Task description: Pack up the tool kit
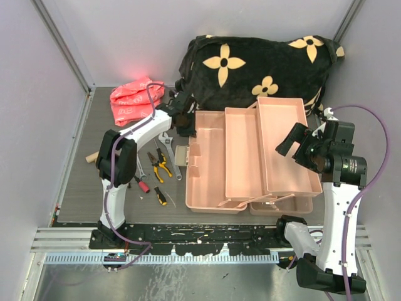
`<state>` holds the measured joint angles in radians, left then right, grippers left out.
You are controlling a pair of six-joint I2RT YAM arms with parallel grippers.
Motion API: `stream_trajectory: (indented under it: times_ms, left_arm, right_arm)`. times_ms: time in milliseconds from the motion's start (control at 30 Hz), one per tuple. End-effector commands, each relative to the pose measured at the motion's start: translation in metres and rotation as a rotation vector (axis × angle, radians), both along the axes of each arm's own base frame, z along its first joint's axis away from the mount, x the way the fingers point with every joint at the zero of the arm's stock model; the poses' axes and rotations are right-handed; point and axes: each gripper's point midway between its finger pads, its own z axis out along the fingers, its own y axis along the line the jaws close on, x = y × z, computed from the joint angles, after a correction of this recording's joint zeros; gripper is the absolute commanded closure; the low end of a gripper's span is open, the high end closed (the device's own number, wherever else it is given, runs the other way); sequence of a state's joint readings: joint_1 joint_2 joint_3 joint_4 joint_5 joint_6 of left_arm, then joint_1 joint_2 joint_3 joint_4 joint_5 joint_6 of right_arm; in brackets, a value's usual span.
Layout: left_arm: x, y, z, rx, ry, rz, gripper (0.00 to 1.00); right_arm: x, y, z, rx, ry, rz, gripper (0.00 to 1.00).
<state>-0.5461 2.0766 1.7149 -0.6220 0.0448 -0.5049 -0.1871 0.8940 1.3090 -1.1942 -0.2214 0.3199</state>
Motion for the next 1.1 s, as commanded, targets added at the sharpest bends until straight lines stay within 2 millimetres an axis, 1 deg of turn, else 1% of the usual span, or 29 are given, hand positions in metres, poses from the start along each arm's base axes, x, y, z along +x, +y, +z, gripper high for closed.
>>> stream_trajectory:
  times_ms: [0,33,67,133,200,233,300,367,433,500,567,633,767,1067]
  left_arm:
    - [0.002,0.015,0.027,-0.011,-0.039,-0.005,0.58]
    - [0.003,0.013,0.033,-0.019,-0.05,-0.013,0.45]
    - [0.005,0.012,0.039,-0.026,-0.065,-0.018,0.37]
    - [0.008,0.013,0.056,-0.04,-0.098,-0.015,0.29]
    - [0.012,0.015,0.075,-0.062,-0.132,0.001,0.28]
    - [0.013,0.018,0.089,-0.078,-0.152,0.019,0.27]
    - [0.016,0.027,0.108,-0.108,-0.177,0.064,0.26]
    - [0.022,0.047,0.12,-0.134,-0.185,0.135,0.26]
    - [0.028,0.072,0.123,-0.151,-0.169,0.22,0.27]
    - [0.029,0.096,0.112,-0.154,-0.118,0.307,0.28]
    - [0.023,0.115,0.091,-0.151,-0.04,0.38,0.29]
    - [0.013,0.121,0.069,-0.172,0.04,0.424,0.3]
    - [0.0,0.118,0.041,-0.21,0.123,0.462,0.31]
    - [-0.009,0.108,0.0,-0.241,0.266,0.5,0.31]
  right_arm:
    - [0.008,0.001,0.011,-0.001,-0.068,0.005,0.0]
    - [0.008,0.001,0.011,-0.001,-0.068,0.006,0.0]
    - [0.008,0.001,0.011,-0.002,-0.068,0.006,0.0]
    - [0.007,0.001,0.011,-0.005,-0.068,0.008,0.0]
    - [0.006,0.0,0.01,-0.01,-0.068,0.008,0.0]
    - [0.005,0.0,0.01,-0.011,-0.067,0.009,0.0]
    - [0.004,0.0,0.009,-0.012,-0.064,0.009,0.0]
    - [0.003,0.001,0.01,-0.013,-0.067,0.009,0.0]
    - [0.003,0.001,0.011,-0.013,-0.068,0.01,0.0]
    - [0.003,0.001,0.012,-0.012,-0.069,0.01,0.0]
    - [0.003,0.001,0.013,-0.009,-0.069,0.01,0.0]
    - [0.004,0.001,0.015,-0.01,-0.069,0.008,0.0]
    - [0.004,0.0,0.022,-0.015,-0.071,0.008,0.0]
    - [-0.001,-0.002,0.033,-0.026,-0.073,-0.003,0.0]
